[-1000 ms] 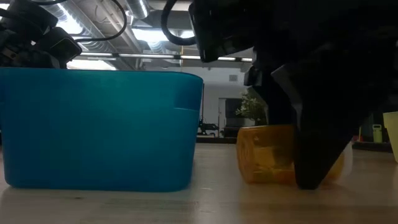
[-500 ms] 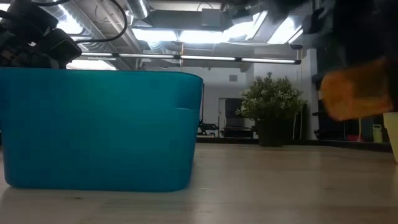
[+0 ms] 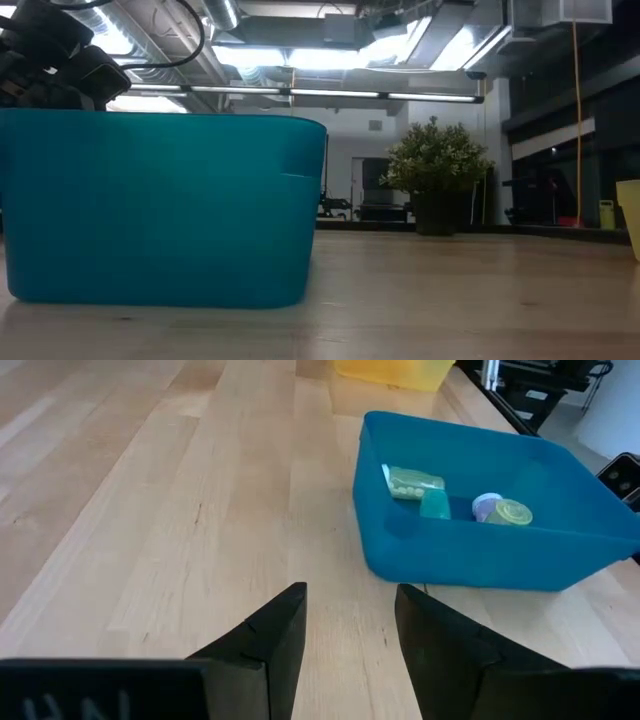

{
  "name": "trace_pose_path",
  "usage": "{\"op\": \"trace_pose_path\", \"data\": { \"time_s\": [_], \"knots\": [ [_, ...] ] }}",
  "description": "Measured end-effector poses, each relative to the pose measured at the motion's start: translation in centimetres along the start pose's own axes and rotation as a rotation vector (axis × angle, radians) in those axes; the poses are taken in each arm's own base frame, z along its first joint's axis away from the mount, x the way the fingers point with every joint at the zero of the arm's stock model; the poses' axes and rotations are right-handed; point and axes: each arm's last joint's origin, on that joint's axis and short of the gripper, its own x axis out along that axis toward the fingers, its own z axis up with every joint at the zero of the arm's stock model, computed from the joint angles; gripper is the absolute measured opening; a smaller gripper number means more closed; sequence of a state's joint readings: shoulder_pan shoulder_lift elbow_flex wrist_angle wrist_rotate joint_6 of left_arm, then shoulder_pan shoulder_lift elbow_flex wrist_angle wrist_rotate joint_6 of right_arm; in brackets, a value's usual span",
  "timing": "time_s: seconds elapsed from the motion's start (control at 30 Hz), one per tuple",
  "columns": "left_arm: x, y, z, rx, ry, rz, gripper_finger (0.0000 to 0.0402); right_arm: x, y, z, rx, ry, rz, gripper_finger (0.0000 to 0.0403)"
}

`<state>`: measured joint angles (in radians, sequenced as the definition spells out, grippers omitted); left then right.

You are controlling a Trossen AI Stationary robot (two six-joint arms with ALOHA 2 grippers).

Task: Pick and place medicine bottles into bin by pill shape (circle, oval)
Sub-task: Put the large orange pill bottle into the yellow bin, then return to Home Position

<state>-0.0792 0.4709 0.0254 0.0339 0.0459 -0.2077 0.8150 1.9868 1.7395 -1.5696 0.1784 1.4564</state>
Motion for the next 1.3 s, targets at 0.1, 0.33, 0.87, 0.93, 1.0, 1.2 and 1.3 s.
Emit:
{"op": "trace_pose_path", "data": {
  "time_s": [0.1,0.33,0.87,0.93,1.0,1.2,1.3],
  "knots": [
    [0.0,0.0,0.0,-0.001,0.000,0.000,0.0147,0.9,-2.2,-2.3,0.148,0.104,-0.056,0.0174],
    [0.0,0.0,0.0,-0.001,0.000,-0.001,0.0147,3.2,-4.0,-5.5,0.382,0.269,-0.083,0.0187],
    [0.0,0.0,0.0,-0.002,0.000,0.000,0.0147,3.7,-4.1,-5.7,0.391,0.259,-0.079,0.0206],
    [0.0,0.0,0.0,-0.002,-0.001,0.000,0.0147,3.7,-4.2,-5.6,0.456,0.237,-0.097,0.0208],
    [0.0,0.0,0.0,-0.002,-0.001,0.000,0.0147,3.7,-4.4,-5.6,0.504,0.230,-0.120,0.0215],
    [0.0,0.0,0.0,-0.003,0.000,0.000,0.0147,3.7,-4.4,-5.7,0.514,0.260,-0.129,0.0256],
    [0.0,0.0,0.0,-0.003,-0.001,0.000,0.0147,3.7,-4.3,-5.7,0.513,0.260,-0.128,0.0269]
  ]
}}
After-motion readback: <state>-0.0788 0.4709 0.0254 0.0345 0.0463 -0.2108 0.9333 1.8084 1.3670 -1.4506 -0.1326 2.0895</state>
